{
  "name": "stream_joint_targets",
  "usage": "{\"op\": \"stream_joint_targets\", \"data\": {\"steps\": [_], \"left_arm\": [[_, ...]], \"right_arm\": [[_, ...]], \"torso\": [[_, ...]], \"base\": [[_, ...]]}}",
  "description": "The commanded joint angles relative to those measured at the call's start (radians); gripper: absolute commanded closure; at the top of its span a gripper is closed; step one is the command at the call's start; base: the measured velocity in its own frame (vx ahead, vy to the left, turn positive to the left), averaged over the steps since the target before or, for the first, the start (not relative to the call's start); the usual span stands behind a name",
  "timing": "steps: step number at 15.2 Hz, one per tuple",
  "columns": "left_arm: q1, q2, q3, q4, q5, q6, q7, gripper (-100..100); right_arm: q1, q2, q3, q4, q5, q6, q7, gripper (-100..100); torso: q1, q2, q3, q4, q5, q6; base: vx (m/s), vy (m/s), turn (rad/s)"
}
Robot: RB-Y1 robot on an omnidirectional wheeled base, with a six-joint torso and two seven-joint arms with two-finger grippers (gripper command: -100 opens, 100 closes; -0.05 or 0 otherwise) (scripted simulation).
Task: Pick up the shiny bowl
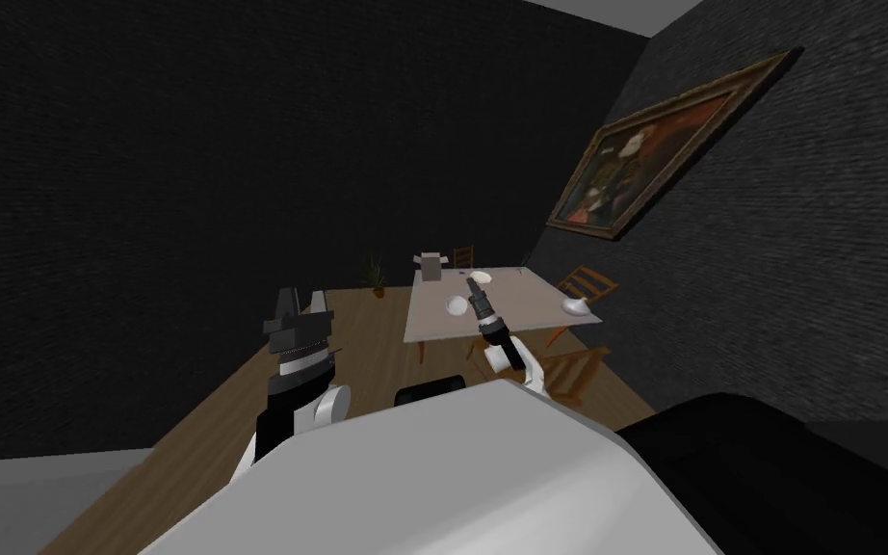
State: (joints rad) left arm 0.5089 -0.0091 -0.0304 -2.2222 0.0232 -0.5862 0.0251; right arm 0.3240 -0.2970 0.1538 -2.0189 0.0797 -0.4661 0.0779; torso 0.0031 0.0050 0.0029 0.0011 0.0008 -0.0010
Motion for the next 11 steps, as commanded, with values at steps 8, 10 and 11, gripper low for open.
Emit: {"op": "stream_joint_targets", "data": {"steps": [8,10,11], "left_arm": [[0.0,0.0,0.0,0.0,0.0,0.0,0.0,0],[0.0,0.0,0.0,0.0,0.0,0.0,0.0,0],[0.0,0.0,0.0,0.0,0.0,0.0,0.0,0]], "right_arm": [[-0.117,-0.145,0.149,0.168,0.076,0.002,-0.011,-100],[-0.147,-0.181,0.187,0.215,0.098,0.003,-0.015,-100],[-0.178,-0.213,0.224,0.242,0.122,0.006,-0.018,-100]], "torso": [[-0.003,-0.003,-0.002,-0.001,-0.001,0.0],[-0.004,-0.003,-0.002,-0.001,-0.001,0.0],[-0.004,-0.004,-0.002,-0.001,-0.001,0.0]], "base": [[-0.03,0.021,0.289],[-0.009,0.004,0.326],[-0.005,-0.002,0.337]]}}
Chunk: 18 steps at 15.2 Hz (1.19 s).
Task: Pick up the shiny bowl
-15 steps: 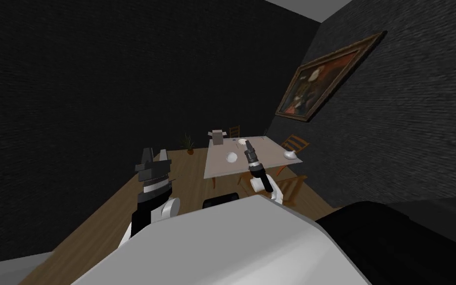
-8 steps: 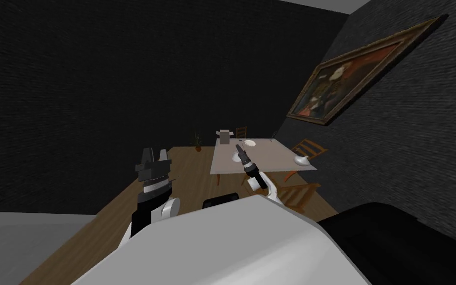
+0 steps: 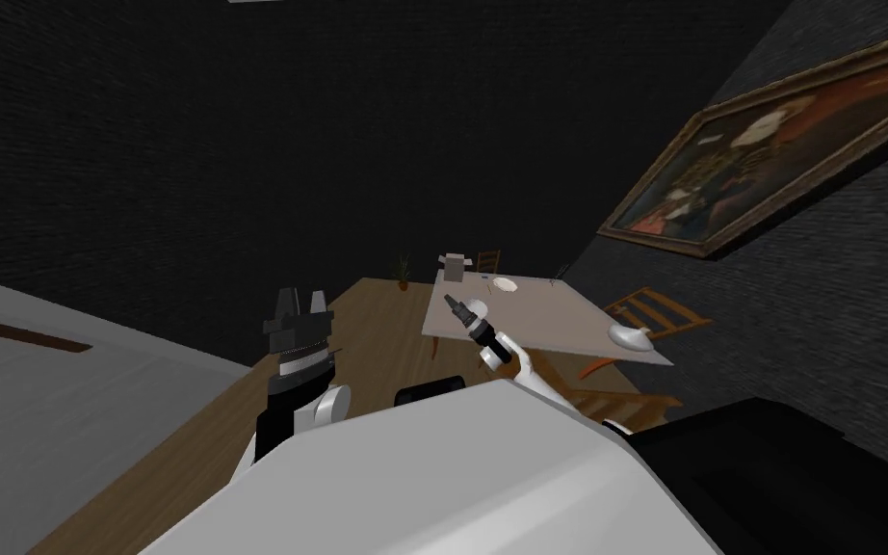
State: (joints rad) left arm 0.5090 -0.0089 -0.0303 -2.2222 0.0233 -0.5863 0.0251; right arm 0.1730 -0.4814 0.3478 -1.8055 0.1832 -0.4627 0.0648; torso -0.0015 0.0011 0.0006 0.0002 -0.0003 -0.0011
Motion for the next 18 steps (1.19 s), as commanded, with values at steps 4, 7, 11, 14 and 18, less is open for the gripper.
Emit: {"op": "stream_joint_targets", "data": {"steps": [4,7,11,14,18], "left_arm": [[0.0,0.0,0.0,0.0,0.0,0.0,0.0,0],[0.0,0.0,0.0,0.0,0.0,0.0,0.0,0],[0.0,0.0,0.0,0.0,0.0,0.0,0.0,0],[0.0,0.0,0.0,0.0,0.0,0.0,0.0,0],[0.0,0.0,0.0,0.0,0.0,0.0,0.0,0]], "right_arm": [[-0.057,-0.074,0.072,0.099,0.044,0.007,-0.008,-100],[-0.088,-0.114,0.113,0.154,0.071,0.013,-0.012,-100],[-0.146,-0.194,0.192,0.238,0.129,0.027,-0.021,-100],[-0.174,-0.238,0.243,0.297,0.16,0.036,-0.026,-100],[-0.201,-0.28,0.293,0.375,0.191,0.045,-0.031,-100]], "torso": [[-0.001,0.0,0.0,0.0,0.0,0.0],[-0.001,0.0,0.0,0.0,0.0,0.0],[-0.002,-0.001,0.0,0.0,0.0,0.001],[-0.003,0.0,0.0,0.0,-0.001,0.002],[-0.005,-0.001,0.0,0.0,-0.001,0.001]], "base": [[-0.002,-0.009,0.223],[0.0,-0.016,0.212],[-0.001,-0.025,0.24],[0.001,-0.038,0.23],[0.001,-0.05,0.251]]}}
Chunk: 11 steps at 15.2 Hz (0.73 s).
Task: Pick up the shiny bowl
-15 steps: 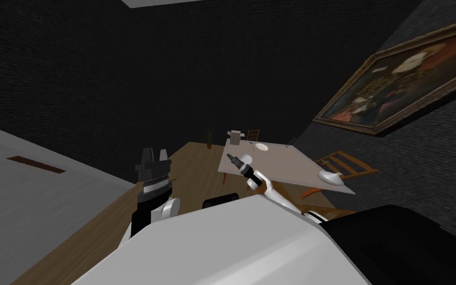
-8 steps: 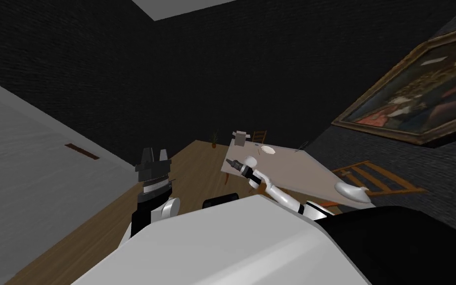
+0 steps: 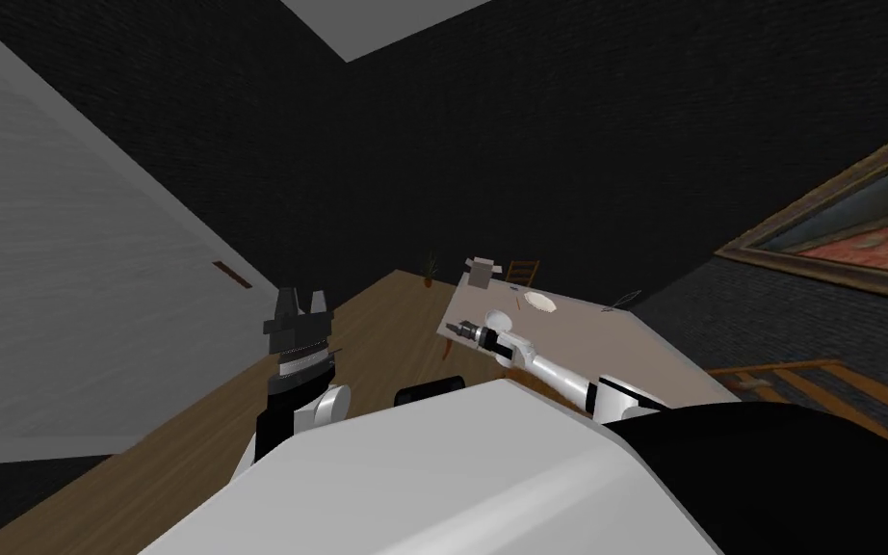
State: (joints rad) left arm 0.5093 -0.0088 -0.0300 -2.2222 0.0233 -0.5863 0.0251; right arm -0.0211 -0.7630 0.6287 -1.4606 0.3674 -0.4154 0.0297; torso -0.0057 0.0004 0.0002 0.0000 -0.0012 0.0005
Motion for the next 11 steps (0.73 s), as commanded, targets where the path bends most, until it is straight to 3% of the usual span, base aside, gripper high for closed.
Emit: {"op": "stream_joint_targets", "data": {"steps": [1,2,4,5,9,10,11], "left_arm": [[0.0,0.0,0.0,0.0,0.0,0.0,0.0,0],[0.0,0.0,0.0,0.0,0.0,0.0,0.0,0],[0.0,0.0,0.0,0.0,0.0,0.0,0.0,0],[0.0,0.0,0.0,0.0,0.0,0.0,0.0,0],[0.0,0.0,0.0,0.0,0.0,0.0,0.0,0],[0.0,0.0,0.0,0.0,0.0,0.0,0.0,0],[0.0,0.0,0.0,0.0,0.0,0.0,0.0,0]], "right_arm": [[-0.007,0.002,0.012,0.035,0.007,-0.002,0.005,-100],[-0.032,-0.039,0.056,0.073,0.04,0.008,0.0,-100],[-0.032,-0.039,0.059,0.092,0.04,0.008,0.0,-100],[-0.055,-0.08,0.104,0.122,0.073,0.018,-0.006,-100],[-0.076,-0.119,0.155,0.203,0.106,0.029,-0.011,-100],[-0.096,-0.156,0.189,0.242,0.139,0.04,-0.016,-100],[-0.096,-0.156,0.201,0.241,0.139,0.04,-0.016,-100]], "torso": [[0.0,0.0,0.0,0.0,0.0,0.0],[0.001,0.0,0.0,0.0,0.0,0.0],[0.001,0.0,0.0,0.0,0.0,-0.001],[0.001,0.0,0.0,0.0,0.0,0.0],[-0.001,0.0,0.0,0.0,0.0,-0.001],[-0.001,0.0,0.0,0.0,0.0,0.0],[-0.001,0.0,0.0,0.0,0.0,0.0]], "base": [[-0.002,-0.026,-0.03],[-0.008,-0.026,0.206],[-0.008,-0.038,0.204],[-0.003,-0.039,0.262],[-0.006,-0.061,0.243],[-0.007,-0.059,0.169],[-0.004,-0.059,0.226]]}}
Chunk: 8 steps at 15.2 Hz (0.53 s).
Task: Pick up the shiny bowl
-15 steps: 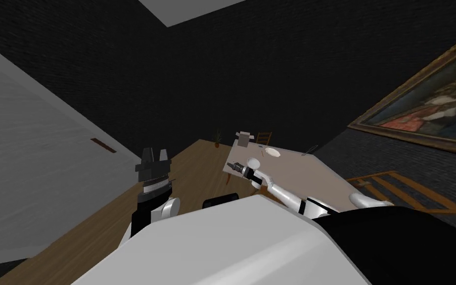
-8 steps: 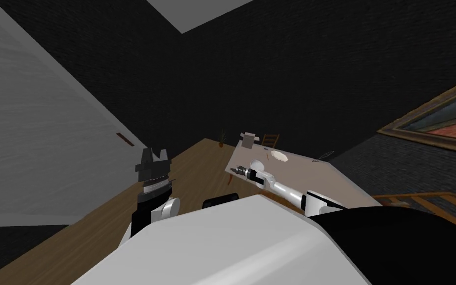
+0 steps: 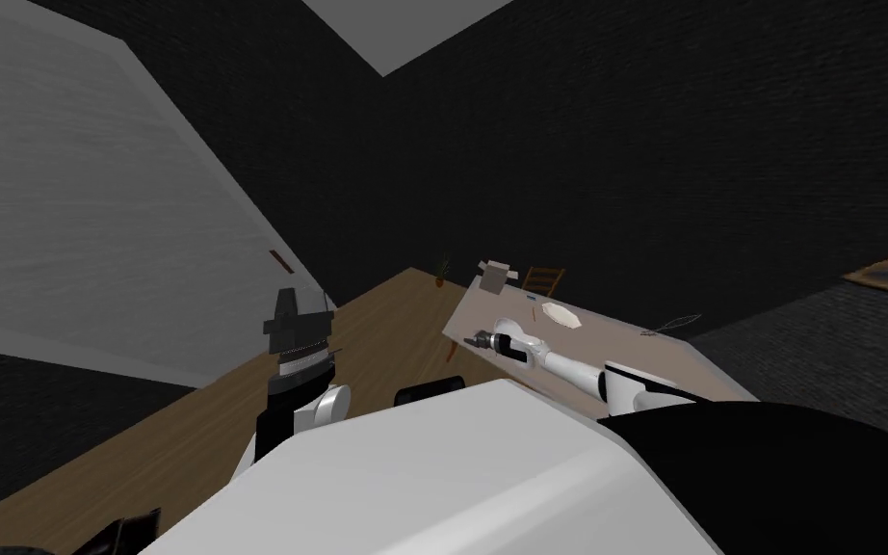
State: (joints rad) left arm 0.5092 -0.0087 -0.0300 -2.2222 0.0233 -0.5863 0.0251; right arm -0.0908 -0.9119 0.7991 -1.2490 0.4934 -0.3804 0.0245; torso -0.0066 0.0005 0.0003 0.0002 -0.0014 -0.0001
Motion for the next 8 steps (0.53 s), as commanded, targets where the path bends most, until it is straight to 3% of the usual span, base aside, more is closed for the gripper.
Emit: {"op": "stream_joint_targets", "data": {"steps": [1,2,4,5,8], "left_arm": [[0.0,0.0,0.0,0.0,0.0,0.0,0.0,0],[0.0,0.0,0.0,0.0,0.0,0.0,0.0,0],[0.0,0.0,0.0,0.0,0.0,0.0,0.0,0],[0.0,0.0,0.0,0.0,0.0,0.0,0.0,0],[0.0,0.0,0.0,0.0,0.0,0.0,0.0,0]], "right_arm": [[-0.026,-0.007,0.032,0.044,0.013,0.005,-0.011,-100],[-0.044,-0.042,0.067,0.068,0.046,0.015,-0.016,-100],[-0.044,-0.042,0.078,0.096,0.046,0.015,-0.016,-100],[-0.059,-0.073,0.117,0.12,0.078,0.026,-0.021,-100],[-0.059,-0.073,0.125,0.145,0.078,0.026,-0.021,-100]], "torso": [[0.0,0.0,0.0,0.0,0.0,0.0],[0.001,0.0,0.0,0.0,0.0,0.0],[0.0,0.0,0.0,0.0,0.0,0.0],[0.001,0.0,0.0,0.0,0.0,0.001],[0.001,0.0,0.0,0.0,0.0,0.001]], "base": [[-0.004,-0.044,0.123],[-0.012,-0.051,0.211],[-0.009,-0.054,0.19],[-0.013,-0.051,0.214],[-0.005,-0.044,0.09]]}}
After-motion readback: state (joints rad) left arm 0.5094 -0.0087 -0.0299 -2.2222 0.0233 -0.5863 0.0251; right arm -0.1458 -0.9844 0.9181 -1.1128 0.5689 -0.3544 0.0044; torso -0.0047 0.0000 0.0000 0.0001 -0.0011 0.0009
